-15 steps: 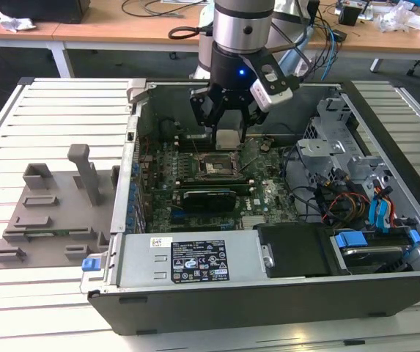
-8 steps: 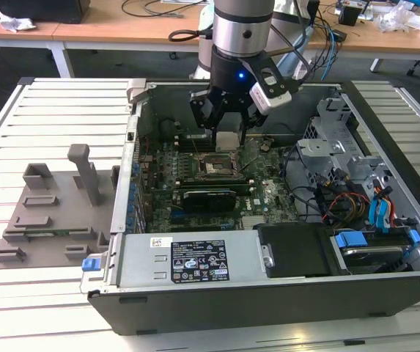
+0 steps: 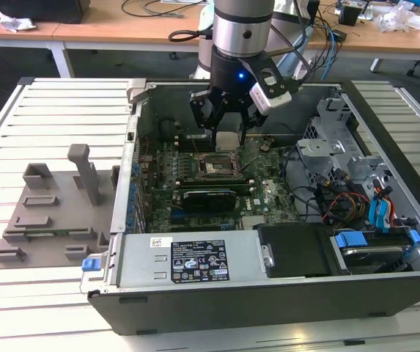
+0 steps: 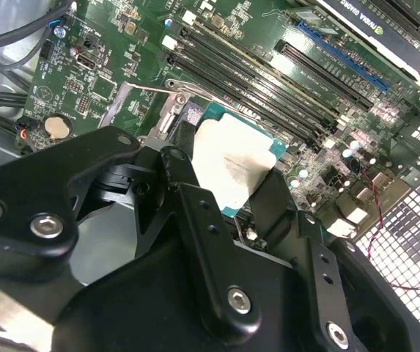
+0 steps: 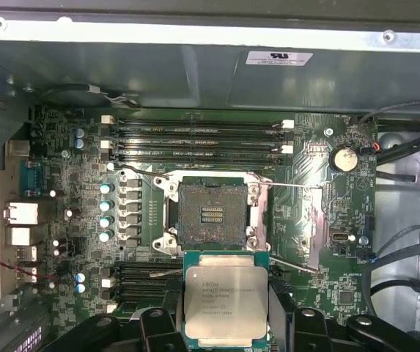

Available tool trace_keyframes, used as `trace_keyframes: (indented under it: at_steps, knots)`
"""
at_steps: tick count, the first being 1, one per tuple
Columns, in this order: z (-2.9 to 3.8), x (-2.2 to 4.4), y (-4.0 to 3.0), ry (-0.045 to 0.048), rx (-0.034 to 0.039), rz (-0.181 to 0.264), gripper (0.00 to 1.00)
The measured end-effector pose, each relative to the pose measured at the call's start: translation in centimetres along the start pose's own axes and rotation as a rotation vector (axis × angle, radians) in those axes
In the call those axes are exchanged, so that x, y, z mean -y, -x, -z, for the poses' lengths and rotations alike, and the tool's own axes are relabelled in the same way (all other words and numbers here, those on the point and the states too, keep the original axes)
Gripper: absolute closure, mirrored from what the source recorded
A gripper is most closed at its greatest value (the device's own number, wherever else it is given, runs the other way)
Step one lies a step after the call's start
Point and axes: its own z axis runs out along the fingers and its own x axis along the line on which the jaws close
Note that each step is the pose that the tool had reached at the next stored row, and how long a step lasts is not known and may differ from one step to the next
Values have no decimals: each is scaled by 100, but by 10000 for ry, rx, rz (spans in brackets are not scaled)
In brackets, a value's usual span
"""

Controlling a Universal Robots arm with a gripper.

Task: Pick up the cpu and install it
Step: 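Place the cpu into insertion slot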

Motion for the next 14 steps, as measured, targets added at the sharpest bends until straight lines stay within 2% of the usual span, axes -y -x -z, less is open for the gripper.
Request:
trace_keyframes:
  at_steps: [3, 6, 14]
  knots:
    - [-1, 0, 0, 0, 0, -33, 45]
    - [-1, 0, -1, -5, -10, -451, 45]
    - [-4, 0, 0, -55, -51, -2129, 45]
